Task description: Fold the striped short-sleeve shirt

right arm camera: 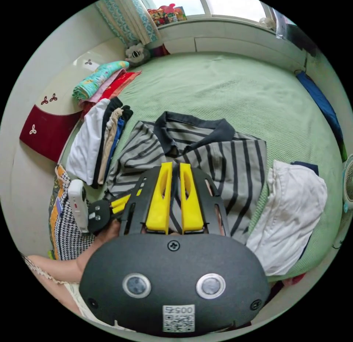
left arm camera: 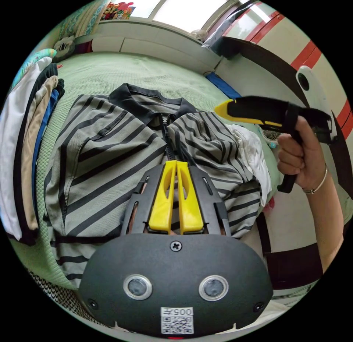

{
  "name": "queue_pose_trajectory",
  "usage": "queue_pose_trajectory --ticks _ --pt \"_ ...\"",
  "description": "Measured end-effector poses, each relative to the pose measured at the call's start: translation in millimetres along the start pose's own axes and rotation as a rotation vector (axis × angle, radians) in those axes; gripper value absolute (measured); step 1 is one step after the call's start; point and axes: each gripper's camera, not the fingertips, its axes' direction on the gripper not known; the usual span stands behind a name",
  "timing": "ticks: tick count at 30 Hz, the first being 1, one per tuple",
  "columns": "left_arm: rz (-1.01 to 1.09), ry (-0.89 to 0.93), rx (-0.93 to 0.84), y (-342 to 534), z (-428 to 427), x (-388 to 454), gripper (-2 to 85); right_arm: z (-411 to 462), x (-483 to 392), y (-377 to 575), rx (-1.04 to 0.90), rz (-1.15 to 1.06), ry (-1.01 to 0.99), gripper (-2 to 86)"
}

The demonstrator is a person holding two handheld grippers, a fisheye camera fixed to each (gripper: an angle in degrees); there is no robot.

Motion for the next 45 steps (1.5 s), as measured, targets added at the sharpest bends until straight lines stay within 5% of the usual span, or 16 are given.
queue_pose_trajectory --ticks 6,12,22,24,29,34,40,45 --pt "0.247 0.197 -0.034 6.8 -2.3 34.9 -0.6 -3.2 23.2 70.4 -0.085 0.045 0.230 3.8" --pt "0.251 0.079 -0.236 17.8 18.7 50.7 -0.6 33.4 45.7 136.8 -0.213 0.109 0.452 -0.3" --pt "0.244 0.102 -0.065 53.1 -42.0 52.7 -0.6 8.5 42.3 180.1 -0.115 0.225 0.361 -0.7" --pt "0.236 0.092 0.001 63.7 -63.6 52.7 -0.6 -24.6 23.4 217.5 0.050 0.258 0.263 -0.1" --pt "0.281 0.105 0.386 80.6 -156.1 67.9 -0.6 -60.3 -20.4 336.8 0.280 0.286 0.177 3.0" --pt "0.329 0.107 0.380 95.6 -228.4 75.5 -0.1 -66.7 -29.7 427.4 0.299 0.269 0.271 3.6" --pt "0.274 -0.199 0.288 166.1 -265.6 36.5 5.2 -86.1 -29.6 462.6 0.408 0.285 0.356 0.6" --pt "0.124 -0.245 0.186 208.7 -279.8 -18.9 8.6 -64.1 -43.0 456.5 0.359 0.222 0.339 8.1"
